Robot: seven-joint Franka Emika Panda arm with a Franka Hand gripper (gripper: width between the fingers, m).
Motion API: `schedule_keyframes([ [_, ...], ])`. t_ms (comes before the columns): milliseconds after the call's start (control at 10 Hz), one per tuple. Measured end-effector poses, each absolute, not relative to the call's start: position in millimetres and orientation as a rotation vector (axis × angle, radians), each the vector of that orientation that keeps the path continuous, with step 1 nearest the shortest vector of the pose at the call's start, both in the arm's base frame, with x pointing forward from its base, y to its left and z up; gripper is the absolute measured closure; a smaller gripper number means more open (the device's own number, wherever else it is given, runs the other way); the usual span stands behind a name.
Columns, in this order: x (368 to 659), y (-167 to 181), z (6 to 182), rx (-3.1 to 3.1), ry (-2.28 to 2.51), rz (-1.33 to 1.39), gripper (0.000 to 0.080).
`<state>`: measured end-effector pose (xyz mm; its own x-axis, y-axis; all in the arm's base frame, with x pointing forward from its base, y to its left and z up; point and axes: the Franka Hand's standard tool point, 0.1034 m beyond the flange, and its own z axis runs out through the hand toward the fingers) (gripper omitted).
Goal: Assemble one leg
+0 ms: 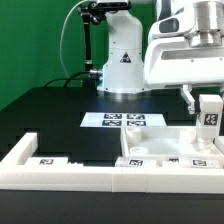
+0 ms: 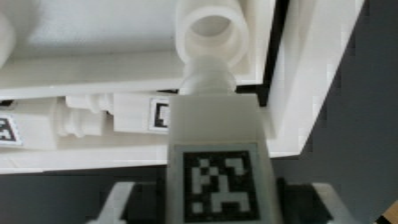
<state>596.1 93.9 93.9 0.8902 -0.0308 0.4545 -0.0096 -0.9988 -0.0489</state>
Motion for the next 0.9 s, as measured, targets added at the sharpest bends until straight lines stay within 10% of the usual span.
schedule_keyframes([
  [900,592.9,97.5,89.4,-3.011,0.022,-0.717,0.0512],
])
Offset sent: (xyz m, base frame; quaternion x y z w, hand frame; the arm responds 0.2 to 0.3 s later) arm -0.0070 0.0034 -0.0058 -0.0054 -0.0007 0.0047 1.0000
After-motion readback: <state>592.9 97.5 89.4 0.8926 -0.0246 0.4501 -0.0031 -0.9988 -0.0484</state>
